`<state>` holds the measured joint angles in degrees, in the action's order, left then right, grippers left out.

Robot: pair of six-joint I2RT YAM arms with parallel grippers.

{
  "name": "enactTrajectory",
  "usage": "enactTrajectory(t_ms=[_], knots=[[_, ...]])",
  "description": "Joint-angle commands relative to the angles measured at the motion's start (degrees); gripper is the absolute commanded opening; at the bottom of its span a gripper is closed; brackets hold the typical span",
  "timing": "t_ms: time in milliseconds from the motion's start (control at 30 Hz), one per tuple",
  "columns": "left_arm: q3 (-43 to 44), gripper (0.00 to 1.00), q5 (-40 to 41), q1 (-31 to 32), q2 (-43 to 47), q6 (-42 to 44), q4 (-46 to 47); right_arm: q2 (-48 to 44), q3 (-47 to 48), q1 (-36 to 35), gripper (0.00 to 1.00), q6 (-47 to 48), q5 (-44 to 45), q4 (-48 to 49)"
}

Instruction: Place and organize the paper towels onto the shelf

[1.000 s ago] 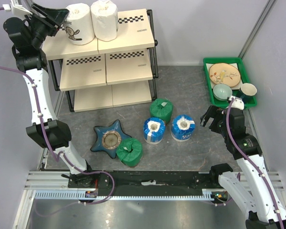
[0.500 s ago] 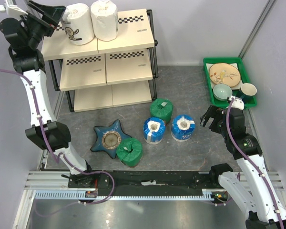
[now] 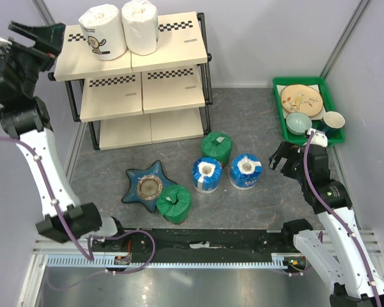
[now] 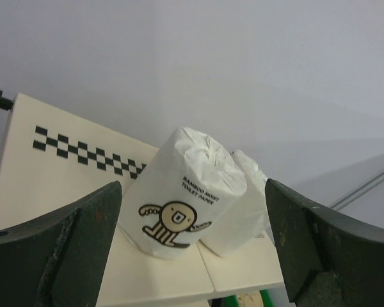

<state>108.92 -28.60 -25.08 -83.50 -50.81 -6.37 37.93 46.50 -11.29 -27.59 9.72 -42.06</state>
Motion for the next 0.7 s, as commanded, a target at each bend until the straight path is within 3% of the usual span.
enactTrajectory(t_ms=[0,267,367,433,667], knots=[[-11.14,1.00,2.85,-0.14,12.63,5.89,-0.93,-0.49,0.08,0.04,0.98,0.70,-0.49,1.81],[-26.47,1.00,-1.37,0.82,26.80,7.12,-2.24,-0.32,-0.01,0.13,0.98,0.79,-1.01,1.99],[-30.43,1.00,-0.33,4.76,29.44,10.18,-4.69,-0.32,0.08,0.04,0.98,0.88,-1.10,1.99],[-32.19,1.00,1.26,11.17,30.15,13.87,-6.54,-0.49,-0.18,0.13,0.98,0.96,-1.10,2.16],[-42.63,0.99,19.95,38.57,35.15,20.13,-10.85,-1.02,-0.10,0.13,0.98,0.53,-0.75,2.07]])
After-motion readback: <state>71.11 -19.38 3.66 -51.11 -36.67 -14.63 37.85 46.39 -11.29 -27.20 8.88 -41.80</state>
